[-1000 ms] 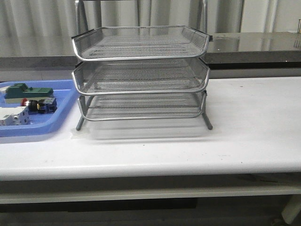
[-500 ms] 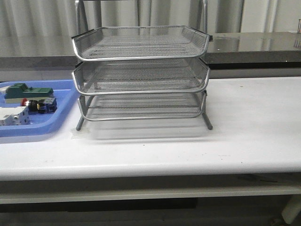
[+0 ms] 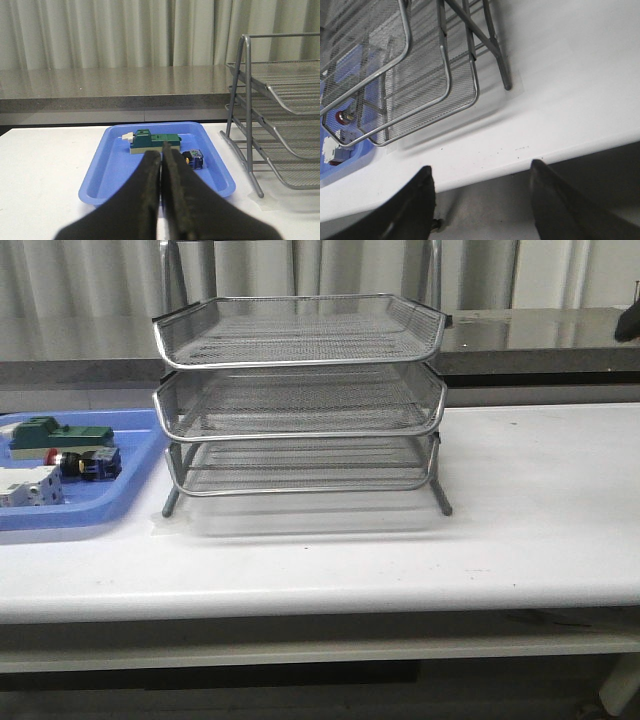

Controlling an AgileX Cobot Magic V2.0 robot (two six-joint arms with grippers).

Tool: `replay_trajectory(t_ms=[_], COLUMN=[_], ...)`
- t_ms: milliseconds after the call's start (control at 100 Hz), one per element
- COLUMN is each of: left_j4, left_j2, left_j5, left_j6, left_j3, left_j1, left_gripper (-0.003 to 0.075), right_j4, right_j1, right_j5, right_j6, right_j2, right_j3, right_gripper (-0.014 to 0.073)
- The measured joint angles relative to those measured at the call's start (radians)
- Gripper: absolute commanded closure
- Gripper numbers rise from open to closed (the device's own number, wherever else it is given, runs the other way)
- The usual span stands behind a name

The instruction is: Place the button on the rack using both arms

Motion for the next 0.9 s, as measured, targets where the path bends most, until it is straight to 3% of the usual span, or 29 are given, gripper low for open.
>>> replay_trajectory(t_ms=[320, 510, 900], left_j4=[0.000, 0.000, 0.000], left_j2=[0.000, 0.000, 0.000], left_j5=[0.000, 0.000, 0.000], left_j6=[0.000, 0.000, 0.000], left_j3=[0.000, 0.000, 0.000], left_j1=[0.000, 0.000, 0.000], left_gripper=[0.0716, 0.0716, 0.0716], right_j4=[0.404, 0.598, 0.680], right_j1=[0.047, 0.051, 0.054], right_j5=[-0.022, 0.005, 0.087], right_j6=[-0.419, -0.605, -0.689], right_j2=[0.277, 0.452, 0.740], right_j3=[-0.098, -0.202, -0.396], right_gripper=[0.0157, 0.0157, 0.0157])
